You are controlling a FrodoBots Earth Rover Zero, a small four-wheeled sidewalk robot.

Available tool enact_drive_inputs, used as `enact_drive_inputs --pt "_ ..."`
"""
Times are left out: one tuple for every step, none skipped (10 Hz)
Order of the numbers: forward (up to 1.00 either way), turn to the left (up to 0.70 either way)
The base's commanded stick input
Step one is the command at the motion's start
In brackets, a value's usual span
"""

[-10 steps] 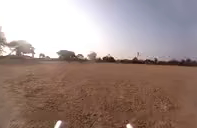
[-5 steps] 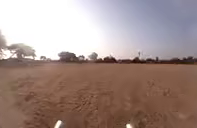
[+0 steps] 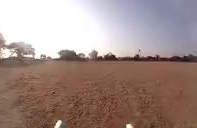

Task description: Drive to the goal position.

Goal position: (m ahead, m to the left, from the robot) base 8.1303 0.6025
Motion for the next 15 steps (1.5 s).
enact_drive_inputs --pt "0.7 0.0" --pt "0.7 0.0" --pt "0.7 0.0" --pt "0.7 0.0" --pt "0.7 0.0" --pt "0.7 0.0" --pt "0.7 0.0" --pt "0.7 0.0" --pt "0.7 0.0" --pt "0.7 0.0" --pt "0.7 0.0" --pt "0.7 0.0" --pt "0.7 0.0" --pt "0.7 0.0" --pt "0.7 0.0"
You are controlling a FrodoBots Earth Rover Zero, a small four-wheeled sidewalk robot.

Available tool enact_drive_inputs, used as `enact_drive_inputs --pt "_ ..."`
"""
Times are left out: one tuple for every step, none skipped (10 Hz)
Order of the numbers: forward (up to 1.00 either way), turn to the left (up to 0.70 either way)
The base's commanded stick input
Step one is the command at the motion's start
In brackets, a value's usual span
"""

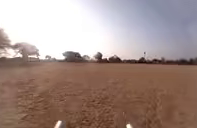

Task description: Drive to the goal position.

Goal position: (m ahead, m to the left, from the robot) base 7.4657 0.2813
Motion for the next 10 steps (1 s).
enact_drive_inputs --pt "0.7 0.0" --pt "0.7 0.0" --pt "0.7 0.0" --pt "0.7 0.0" --pt "0.7 0.0" --pt "0.7 0.0" --pt "0.7 0.0" --pt "0.7 0.0" --pt "0.7 0.0" --pt "0.7 0.0"
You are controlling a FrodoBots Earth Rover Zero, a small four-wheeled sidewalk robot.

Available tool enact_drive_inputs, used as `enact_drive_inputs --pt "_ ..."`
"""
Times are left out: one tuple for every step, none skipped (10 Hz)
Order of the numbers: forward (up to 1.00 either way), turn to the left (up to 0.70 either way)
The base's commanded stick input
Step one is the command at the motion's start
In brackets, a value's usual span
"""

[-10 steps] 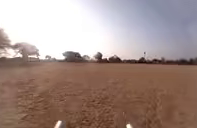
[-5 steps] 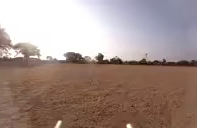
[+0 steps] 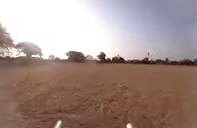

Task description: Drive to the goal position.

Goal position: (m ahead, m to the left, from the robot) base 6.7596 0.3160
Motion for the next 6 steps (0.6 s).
enact_drive_inputs --pt "0.7 0.0" --pt "0.7 0.0" --pt "0.7 0.0" --pt "0.7 0.0" --pt "0.7 0.0" --pt "0.7 0.0"
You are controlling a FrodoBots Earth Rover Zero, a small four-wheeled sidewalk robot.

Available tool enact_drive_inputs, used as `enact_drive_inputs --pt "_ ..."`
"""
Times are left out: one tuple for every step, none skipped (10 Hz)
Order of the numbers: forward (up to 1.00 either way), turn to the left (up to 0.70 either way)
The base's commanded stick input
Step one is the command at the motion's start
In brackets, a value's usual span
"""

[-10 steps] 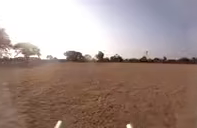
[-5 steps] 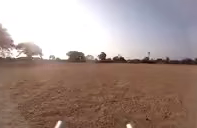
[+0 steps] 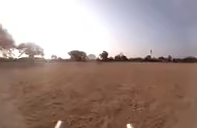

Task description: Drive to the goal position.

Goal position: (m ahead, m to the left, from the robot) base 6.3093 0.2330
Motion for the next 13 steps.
enact_drive_inputs --pt "0.7 0.0" --pt "0.7 0.0" --pt "0.7 0.0" --pt "0.7 0.0" --pt "0.7 0.0" --pt "0.7 0.0" --pt "0.7 0.0" --pt "0.7 0.0" --pt "0.7 0.0" --pt "0.7 0.0" --pt "0.7 0.0" --pt "0.7 0.0" --pt "0.7 0.0"
